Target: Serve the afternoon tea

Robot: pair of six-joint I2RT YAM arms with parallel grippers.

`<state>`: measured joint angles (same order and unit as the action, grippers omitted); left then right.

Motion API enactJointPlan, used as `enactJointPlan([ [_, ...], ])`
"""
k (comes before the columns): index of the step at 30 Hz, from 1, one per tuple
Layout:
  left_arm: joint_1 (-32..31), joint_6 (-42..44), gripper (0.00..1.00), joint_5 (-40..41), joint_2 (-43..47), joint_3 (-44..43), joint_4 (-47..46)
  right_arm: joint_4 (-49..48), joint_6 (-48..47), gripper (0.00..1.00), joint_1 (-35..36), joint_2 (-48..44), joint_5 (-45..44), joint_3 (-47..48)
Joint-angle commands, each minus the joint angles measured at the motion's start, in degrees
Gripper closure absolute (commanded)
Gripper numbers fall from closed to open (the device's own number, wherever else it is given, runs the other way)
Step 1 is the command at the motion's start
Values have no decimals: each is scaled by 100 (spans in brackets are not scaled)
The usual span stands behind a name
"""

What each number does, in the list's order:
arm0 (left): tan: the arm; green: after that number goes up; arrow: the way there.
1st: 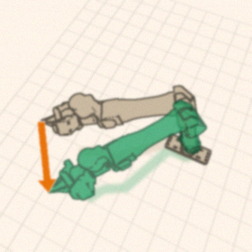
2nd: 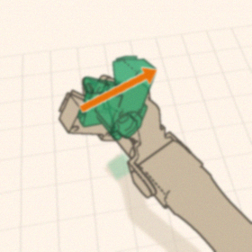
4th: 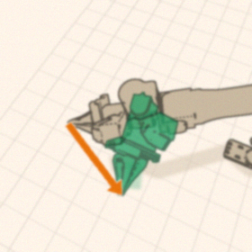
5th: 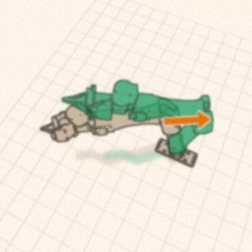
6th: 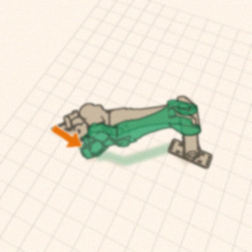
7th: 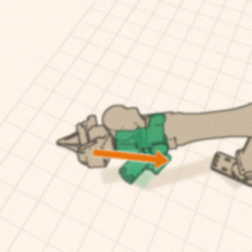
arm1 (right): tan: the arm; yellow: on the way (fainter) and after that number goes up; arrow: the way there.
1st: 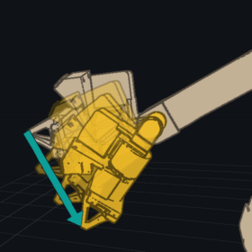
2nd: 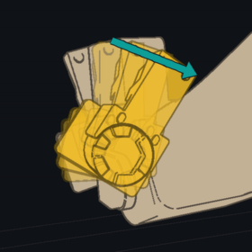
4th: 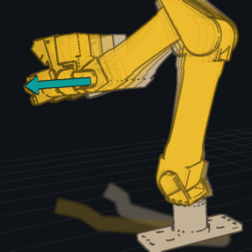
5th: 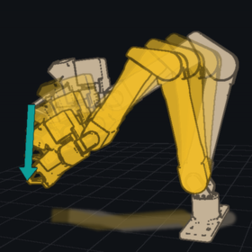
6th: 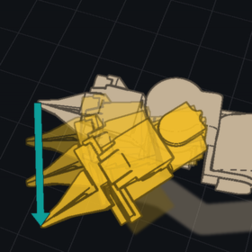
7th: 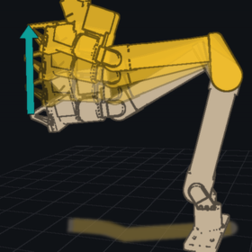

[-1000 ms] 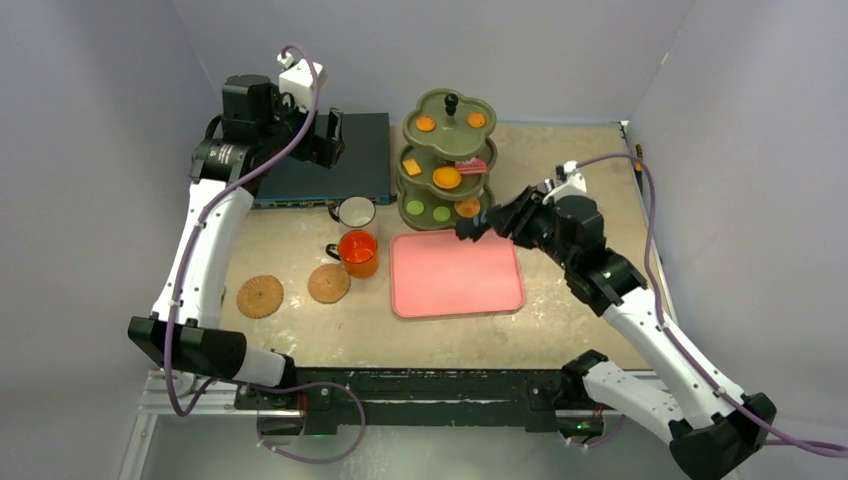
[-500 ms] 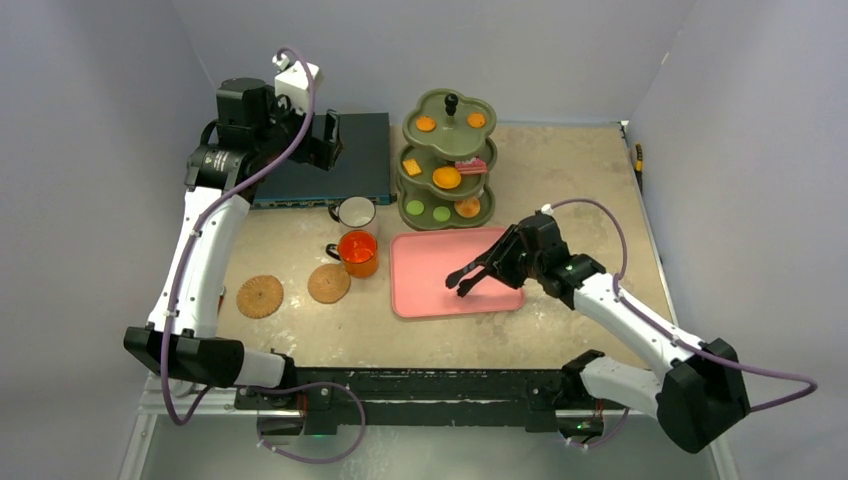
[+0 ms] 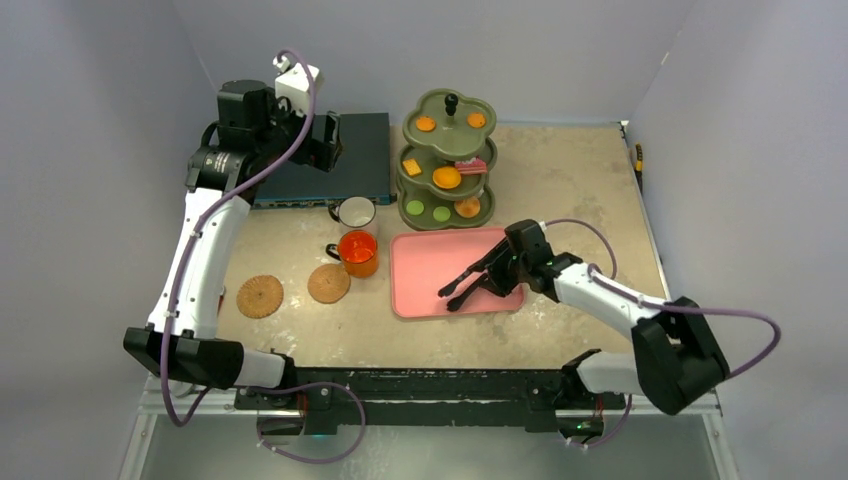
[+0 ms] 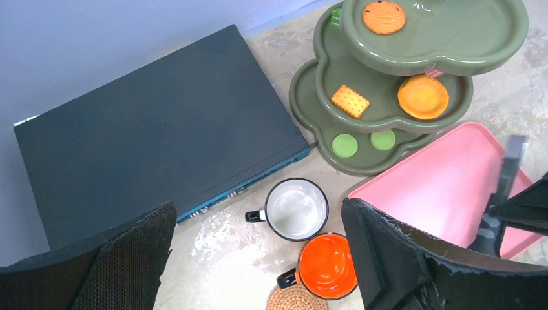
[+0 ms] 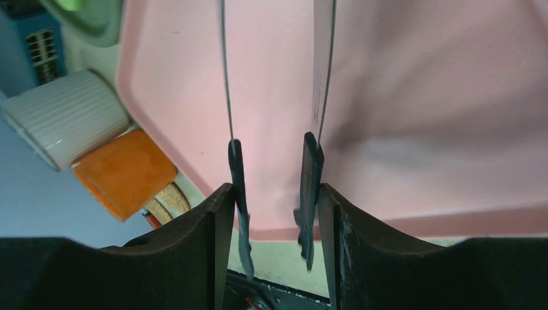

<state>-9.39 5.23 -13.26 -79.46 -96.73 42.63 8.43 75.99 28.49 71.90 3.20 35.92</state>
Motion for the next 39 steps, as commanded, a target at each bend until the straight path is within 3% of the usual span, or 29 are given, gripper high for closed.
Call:
enactJointPlan([
  [1,49,70,1,32,219,56,-228,-195,509,48,3,575,422,89],
  [7,51,129,1,95,279,133,-263,279,198,46,-1,1363,307,809],
  [12,50,160,1,120,292,172,-288,-62,569,43,-1,1227,4,621],
  [15,49,174,1,126,284,173,-295,-82,621,36,7,1234,-46,586],
  [17,50,167,1,115,276,172,-299,-108,579,30,45,1274,-31,593],
  [22,51,153,1,95,272,155,-300,-153,281,27,120,1315,41,716],
  [29,51,146,1,89,273,137,-300,-34,-153,17,304,763,-341,844],
  [35,44,135,1,94,264,67,-270,-71,-1182,16,1284,112,-1435,1082],
  [39,50,122,1,95,247,19,-206,-191,-2352,24,2659,320,-2462,1437],
])
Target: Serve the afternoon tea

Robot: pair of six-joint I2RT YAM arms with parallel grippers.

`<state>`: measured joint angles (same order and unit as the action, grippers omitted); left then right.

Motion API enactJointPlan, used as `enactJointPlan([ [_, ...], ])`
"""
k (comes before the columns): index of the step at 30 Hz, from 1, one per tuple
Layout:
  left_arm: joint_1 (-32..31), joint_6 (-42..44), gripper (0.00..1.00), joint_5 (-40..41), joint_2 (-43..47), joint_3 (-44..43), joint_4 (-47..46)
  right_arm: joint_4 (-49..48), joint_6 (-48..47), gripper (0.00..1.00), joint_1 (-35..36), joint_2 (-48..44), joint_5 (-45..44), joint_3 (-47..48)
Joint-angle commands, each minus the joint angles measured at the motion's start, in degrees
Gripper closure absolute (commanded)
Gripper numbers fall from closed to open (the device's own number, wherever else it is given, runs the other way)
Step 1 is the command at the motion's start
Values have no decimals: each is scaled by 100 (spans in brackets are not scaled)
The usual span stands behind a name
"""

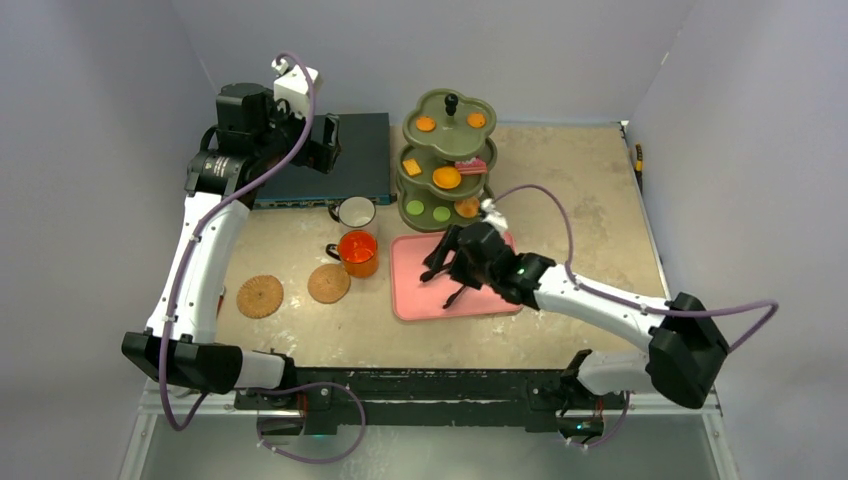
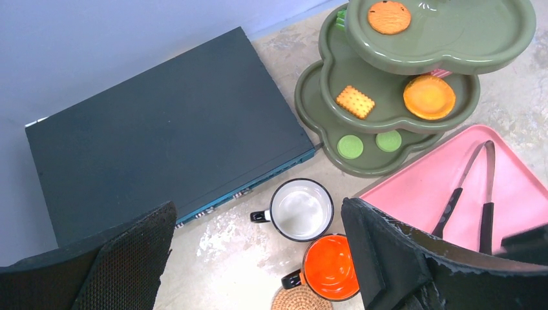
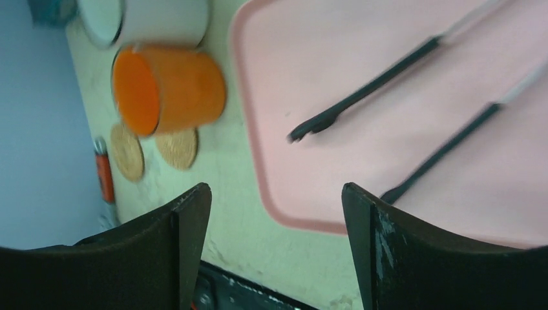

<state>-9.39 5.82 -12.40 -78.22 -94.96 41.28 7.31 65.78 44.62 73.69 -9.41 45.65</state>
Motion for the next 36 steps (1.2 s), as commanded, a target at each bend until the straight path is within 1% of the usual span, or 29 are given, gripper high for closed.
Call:
enactJointPlan([
  [1,51,40,1,18,122,-151,-50,-60,-1590,26,1354,265,-1466,611],
  [3,51,12,1,27,114,-123,-20,-60,-1971,29,1803,577,-1879,866],
  [4,51,-12,1,27,109,-96,-9,-142,-2184,32,1935,749,-1943,966],
  [9,55,-192,1,-11,55,30,76,-420,-2728,42,2250,1647,-2164,1450],
  [15,62,-328,1,-65,17,192,193,-945,-3248,44,2317,2643,-2315,1864],
  [18,77,-290,1,8,28,159,203,-1004,-3400,44,2320,3020,-2475,2082],
  [20,77,-277,1,18,26,124,214,-1059,-3499,45,2317,3182,-2534,2171],
  [22,72,-267,1,47,13,110,214,-1011,-3526,48,2321,3319,-2517,2252],
  [31,75,-213,1,106,-22,183,173,-995,-3284,71,2310,3536,-2629,2002],
  [36,77,-186,1,134,-62,188,159,-1010,-3097,77,2268,3382,-2707,1654],
])
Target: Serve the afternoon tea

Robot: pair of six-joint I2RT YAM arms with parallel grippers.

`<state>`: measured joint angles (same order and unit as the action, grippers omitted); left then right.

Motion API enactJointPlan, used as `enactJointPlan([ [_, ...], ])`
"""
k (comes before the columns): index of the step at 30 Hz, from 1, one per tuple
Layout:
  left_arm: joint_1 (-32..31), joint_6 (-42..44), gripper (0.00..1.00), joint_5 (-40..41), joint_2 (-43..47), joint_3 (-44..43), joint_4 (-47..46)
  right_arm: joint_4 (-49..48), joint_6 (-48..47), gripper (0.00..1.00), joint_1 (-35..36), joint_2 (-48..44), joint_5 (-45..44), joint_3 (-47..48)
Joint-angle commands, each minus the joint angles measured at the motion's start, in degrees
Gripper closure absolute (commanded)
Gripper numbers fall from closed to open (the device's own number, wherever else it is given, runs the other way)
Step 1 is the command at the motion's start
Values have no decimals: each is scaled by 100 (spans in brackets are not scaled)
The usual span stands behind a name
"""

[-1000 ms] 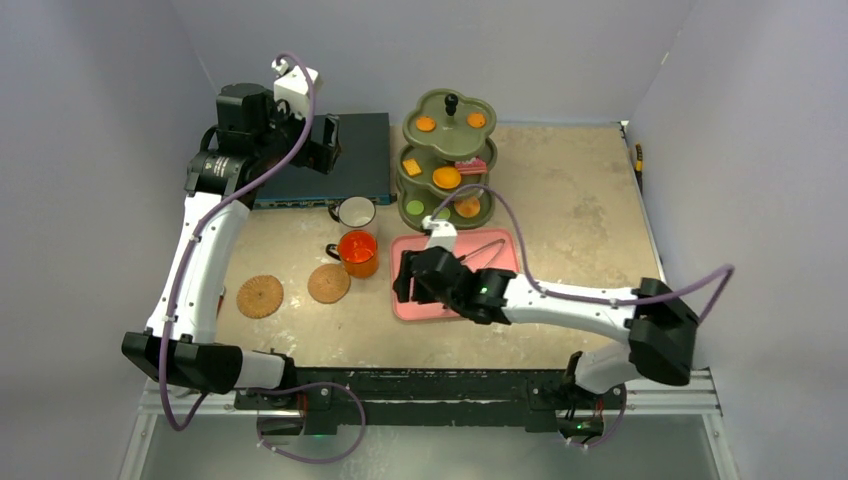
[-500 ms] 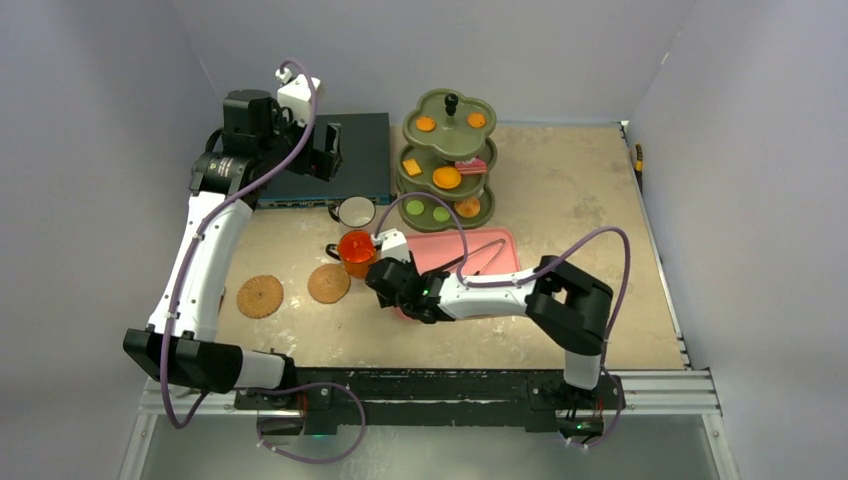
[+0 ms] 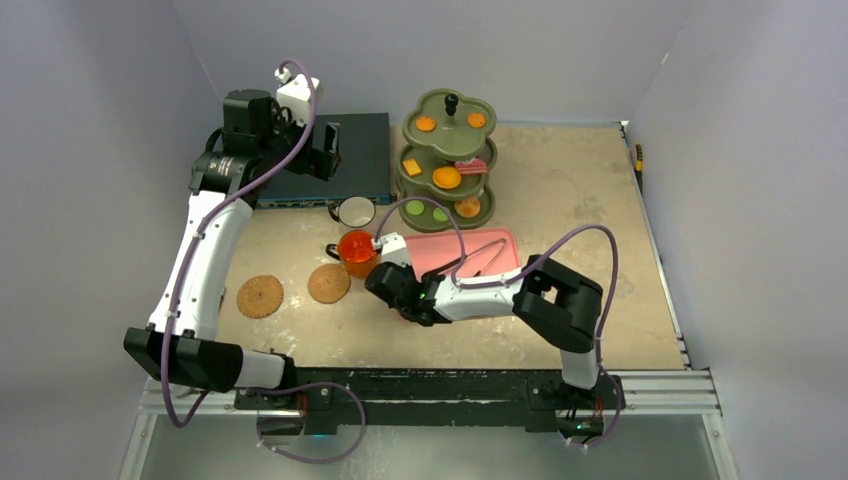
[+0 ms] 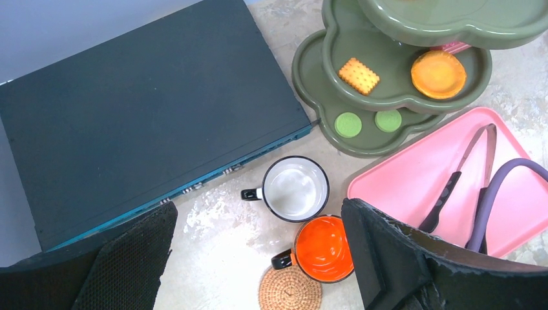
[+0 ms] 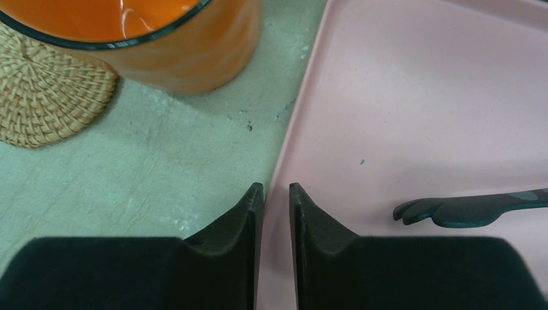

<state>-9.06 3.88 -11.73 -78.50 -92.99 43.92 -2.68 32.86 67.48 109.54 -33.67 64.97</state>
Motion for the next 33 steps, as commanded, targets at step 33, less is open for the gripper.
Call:
enactJointPlan([
  [33,48,201,0,146,-62,-151,-8,37,-681,89,-3051,-2189,901,-2013],
])
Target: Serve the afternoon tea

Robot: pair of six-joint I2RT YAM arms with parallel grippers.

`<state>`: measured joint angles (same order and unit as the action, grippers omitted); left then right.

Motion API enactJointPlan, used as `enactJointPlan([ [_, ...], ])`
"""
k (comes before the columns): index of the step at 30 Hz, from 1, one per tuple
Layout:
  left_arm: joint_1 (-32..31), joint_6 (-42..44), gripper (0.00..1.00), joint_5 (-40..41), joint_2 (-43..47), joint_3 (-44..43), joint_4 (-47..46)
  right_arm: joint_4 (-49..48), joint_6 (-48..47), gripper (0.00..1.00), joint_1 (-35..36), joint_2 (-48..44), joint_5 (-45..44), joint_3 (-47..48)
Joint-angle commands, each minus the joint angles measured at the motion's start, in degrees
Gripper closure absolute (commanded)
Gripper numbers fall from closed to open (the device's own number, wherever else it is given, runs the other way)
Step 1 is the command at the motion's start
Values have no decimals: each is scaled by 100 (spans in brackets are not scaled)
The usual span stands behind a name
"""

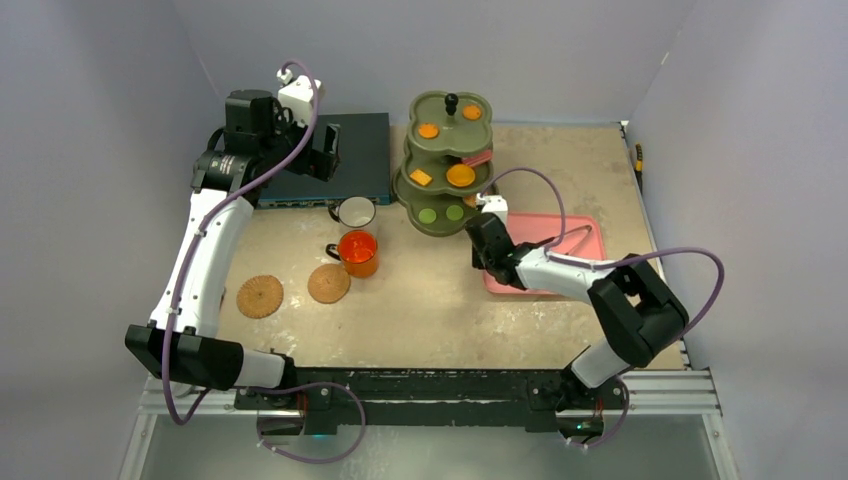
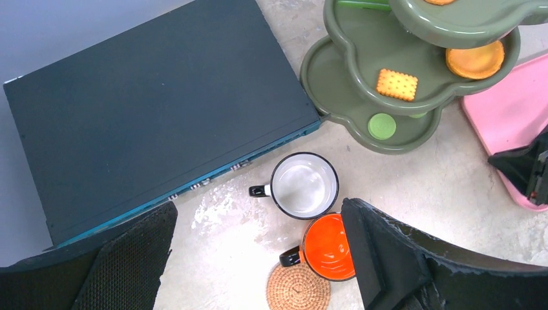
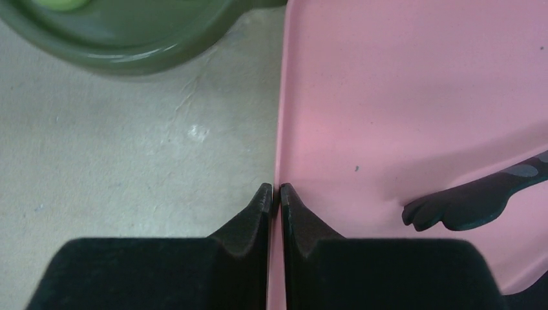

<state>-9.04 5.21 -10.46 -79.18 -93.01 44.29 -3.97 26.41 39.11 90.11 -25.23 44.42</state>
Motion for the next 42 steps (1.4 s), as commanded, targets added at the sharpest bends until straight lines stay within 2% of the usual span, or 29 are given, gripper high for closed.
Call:
enactJointPlan([
  [1,44,63,1,11,7,-156,-45,209,2,89,-263,-217,38,60],
  [5,50,101,1,15,23,-180,-29,272,85,88,-370,-54,-31,139],
  [8,51,181,1,29,34,-187,27,353,121,83,-387,-36,-111,208],
  [13,69,290,1,-17,21,-69,77,368,60,53,-320,-552,-453,238],
  [15,124,348,0,-72,-57,-15,130,235,-32,44,-148,-949,-485,196],
  [18,398,557,1,-211,-207,106,224,136,-158,37,305,-1349,-664,227],
  [21,866,1029,1,-401,-326,436,240,231,-56,35,831,-1361,-785,425],
  [25,1470,2221,2,-615,-372,1106,487,106,128,34,1357,-1180,-723,520],
  [28,1606,3178,3,-655,-221,1767,723,3,226,34,1649,-992,-730,538],
  [32,1633,4037,3,-577,-6,2789,708,-42,355,35,1778,-854,-759,525],
  [38,1668,4775,6,-565,48,3858,-172,-308,505,35,1793,-1253,-760,181],
  [42,1660,4753,9,-709,-169,4201,-721,-421,563,36,1788,-1467,-775,-26],
])
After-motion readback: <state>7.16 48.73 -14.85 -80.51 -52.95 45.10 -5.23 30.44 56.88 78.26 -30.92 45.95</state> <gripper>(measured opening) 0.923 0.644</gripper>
